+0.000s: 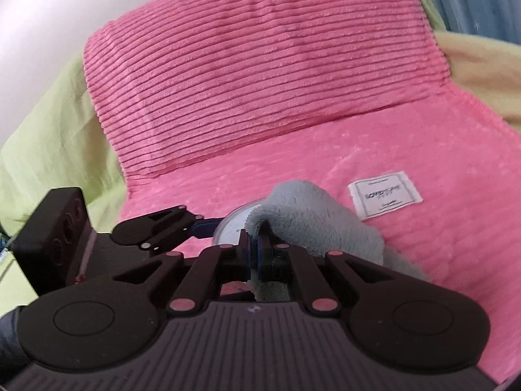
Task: Clean container
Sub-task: 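Rub the cloth over the white lid with the right tool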
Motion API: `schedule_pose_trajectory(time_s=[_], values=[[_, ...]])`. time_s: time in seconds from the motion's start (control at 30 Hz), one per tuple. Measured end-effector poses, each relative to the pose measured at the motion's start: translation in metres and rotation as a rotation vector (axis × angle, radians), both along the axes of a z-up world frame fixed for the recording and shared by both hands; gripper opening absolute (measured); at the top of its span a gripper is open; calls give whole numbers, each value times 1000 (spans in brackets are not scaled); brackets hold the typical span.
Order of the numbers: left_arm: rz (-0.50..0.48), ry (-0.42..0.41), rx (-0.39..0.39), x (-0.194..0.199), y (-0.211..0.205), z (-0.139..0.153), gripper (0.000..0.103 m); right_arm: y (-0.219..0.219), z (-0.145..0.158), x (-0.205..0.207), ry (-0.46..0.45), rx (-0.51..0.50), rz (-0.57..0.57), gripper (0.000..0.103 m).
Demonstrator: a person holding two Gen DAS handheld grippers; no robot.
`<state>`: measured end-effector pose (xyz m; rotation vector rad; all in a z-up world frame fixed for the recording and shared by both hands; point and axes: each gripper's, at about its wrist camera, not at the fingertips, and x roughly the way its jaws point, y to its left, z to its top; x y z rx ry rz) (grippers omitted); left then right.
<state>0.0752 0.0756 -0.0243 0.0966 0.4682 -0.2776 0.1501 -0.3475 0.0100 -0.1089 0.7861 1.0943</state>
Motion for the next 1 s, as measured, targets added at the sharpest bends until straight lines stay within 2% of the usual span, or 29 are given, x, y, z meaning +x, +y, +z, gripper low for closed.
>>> schedule_pose_trajectory(time_s=[0.63,1.0], values=[[15,-10,-12,0,2,-4,84,6,-7,-2,45,44,29,0],[6,-13,7,2,1,-4,84,9,-11,-4,71,70,45,1]])
